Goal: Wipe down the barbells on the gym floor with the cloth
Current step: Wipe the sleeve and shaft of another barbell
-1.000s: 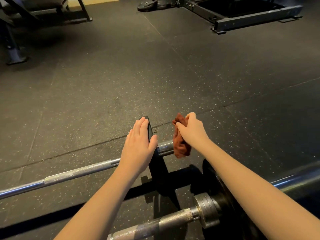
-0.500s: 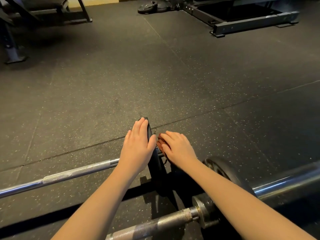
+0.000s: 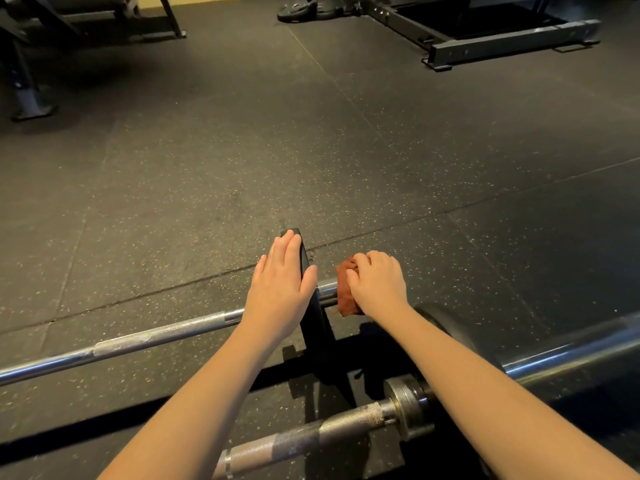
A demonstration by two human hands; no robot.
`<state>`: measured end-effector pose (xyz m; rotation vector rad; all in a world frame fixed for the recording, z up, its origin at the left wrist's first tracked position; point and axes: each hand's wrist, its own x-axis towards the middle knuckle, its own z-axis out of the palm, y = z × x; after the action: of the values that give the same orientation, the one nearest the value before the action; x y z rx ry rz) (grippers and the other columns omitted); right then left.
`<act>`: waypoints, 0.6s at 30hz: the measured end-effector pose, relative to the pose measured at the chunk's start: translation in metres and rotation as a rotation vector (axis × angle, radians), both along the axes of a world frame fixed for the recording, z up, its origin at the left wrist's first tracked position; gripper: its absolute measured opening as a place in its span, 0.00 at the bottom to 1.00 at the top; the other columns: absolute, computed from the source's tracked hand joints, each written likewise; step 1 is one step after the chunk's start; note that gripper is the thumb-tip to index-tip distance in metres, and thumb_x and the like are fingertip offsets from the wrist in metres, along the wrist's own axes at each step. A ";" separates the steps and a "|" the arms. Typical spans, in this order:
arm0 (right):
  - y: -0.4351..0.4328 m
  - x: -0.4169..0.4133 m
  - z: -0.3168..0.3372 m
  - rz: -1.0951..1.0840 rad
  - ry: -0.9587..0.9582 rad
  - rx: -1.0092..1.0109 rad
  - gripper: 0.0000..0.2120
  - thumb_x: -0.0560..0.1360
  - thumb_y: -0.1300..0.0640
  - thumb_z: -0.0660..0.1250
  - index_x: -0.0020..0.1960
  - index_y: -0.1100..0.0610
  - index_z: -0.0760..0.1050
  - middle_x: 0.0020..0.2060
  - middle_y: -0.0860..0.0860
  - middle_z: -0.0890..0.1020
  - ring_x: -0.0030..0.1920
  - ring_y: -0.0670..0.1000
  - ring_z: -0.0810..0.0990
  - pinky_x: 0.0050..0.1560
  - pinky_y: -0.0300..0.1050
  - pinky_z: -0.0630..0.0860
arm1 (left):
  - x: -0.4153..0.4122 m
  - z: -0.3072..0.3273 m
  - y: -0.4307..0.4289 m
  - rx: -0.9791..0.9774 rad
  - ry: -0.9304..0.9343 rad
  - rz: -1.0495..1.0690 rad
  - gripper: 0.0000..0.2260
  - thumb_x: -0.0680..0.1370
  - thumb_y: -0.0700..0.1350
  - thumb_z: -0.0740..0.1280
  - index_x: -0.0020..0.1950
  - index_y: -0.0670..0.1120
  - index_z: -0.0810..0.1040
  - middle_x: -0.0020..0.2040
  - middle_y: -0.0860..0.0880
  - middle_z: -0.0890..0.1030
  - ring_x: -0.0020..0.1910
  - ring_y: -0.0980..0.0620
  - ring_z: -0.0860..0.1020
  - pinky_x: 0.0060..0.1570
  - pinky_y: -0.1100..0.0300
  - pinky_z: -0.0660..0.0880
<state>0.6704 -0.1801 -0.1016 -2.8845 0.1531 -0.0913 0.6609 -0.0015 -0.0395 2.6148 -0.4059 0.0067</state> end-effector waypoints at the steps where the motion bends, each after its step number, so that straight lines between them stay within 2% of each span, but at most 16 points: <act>1: 0.006 -0.003 0.000 -0.032 0.013 0.055 0.16 0.81 0.51 0.55 0.64 0.57 0.71 0.63 0.55 0.73 0.63 0.56 0.69 0.65 0.50 0.63 | -0.001 0.000 0.001 0.003 -0.003 0.001 0.25 0.82 0.51 0.53 0.78 0.44 0.55 0.78 0.49 0.54 0.77 0.52 0.52 0.75 0.51 0.50; 4: 0.034 -0.015 -0.008 0.191 -0.011 0.086 0.20 0.81 0.52 0.58 0.70 0.57 0.66 0.71 0.55 0.66 0.70 0.56 0.63 0.73 0.51 0.58 | 0.002 0.000 0.001 -0.010 -0.005 0.013 0.26 0.81 0.53 0.50 0.78 0.44 0.55 0.78 0.49 0.55 0.77 0.52 0.52 0.75 0.51 0.50; 6: 0.030 -0.013 -0.008 0.311 0.003 0.082 0.21 0.80 0.52 0.59 0.72 0.54 0.65 0.70 0.53 0.67 0.71 0.55 0.63 0.73 0.50 0.56 | 0.005 0.000 0.000 -0.006 -0.001 0.015 0.26 0.81 0.53 0.51 0.77 0.44 0.56 0.78 0.49 0.55 0.77 0.52 0.53 0.74 0.51 0.50; 9: 0.003 0.006 -0.005 0.185 0.041 0.074 0.16 0.79 0.53 0.57 0.66 0.52 0.72 0.63 0.51 0.73 0.63 0.55 0.70 0.65 0.48 0.64 | 0.006 0.003 -0.001 0.003 0.000 0.010 0.29 0.79 0.55 0.49 0.77 0.44 0.56 0.78 0.49 0.56 0.76 0.52 0.54 0.74 0.51 0.51; 12: -0.003 0.008 0.000 0.001 0.091 0.155 0.13 0.81 0.55 0.54 0.62 0.56 0.71 0.63 0.54 0.72 0.61 0.56 0.70 0.61 0.49 0.66 | 0.008 0.000 0.000 0.000 0.003 0.008 0.26 0.82 0.52 0.52 0.77 0.44 0.56 0.78 0.49 0.55 0.76 0.51 0.54 0.75 0.51 0.51; 16: 0.018 -0.013 -0.006 0.246 0.002 0.107 0.17 0.80 0.54 0.59 0.68 0.55 0.68 0.68 0.53 0.68 0.67 0.55 0.66 0.69 0.48 0.62 | 0.007 0.001 -0.001 -0.020 0.001 0.011 0.33 0.76 0.59 0.45 0.77 0.44 0.57 0.78 0.49 0.56 0.76 0.52 0.55 0.74 0.50 0.52; 18: 0.006 -0.003 -0.004 0.228 0.038 0.131 0.17 0.80 0.54 0.59 0.68 0.53 0.69 0.65 0.51 0.70 0.66 0.54 0.68 0.66 0.48 0.66 | 0.009 0.000 -0.002 -0.022 0.004 0.013 0.28 0.79 0.56 0.49 0.77 0.44 0.56 0.78 0.49 0.56 0.76 0.52 0.54 0.75 0.51 0.51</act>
<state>0.6673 -0.1742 -0.1053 -2.7514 -0.1576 0.0147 0.6696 -0.0031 -0.0390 2.5952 -0.3853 0.0099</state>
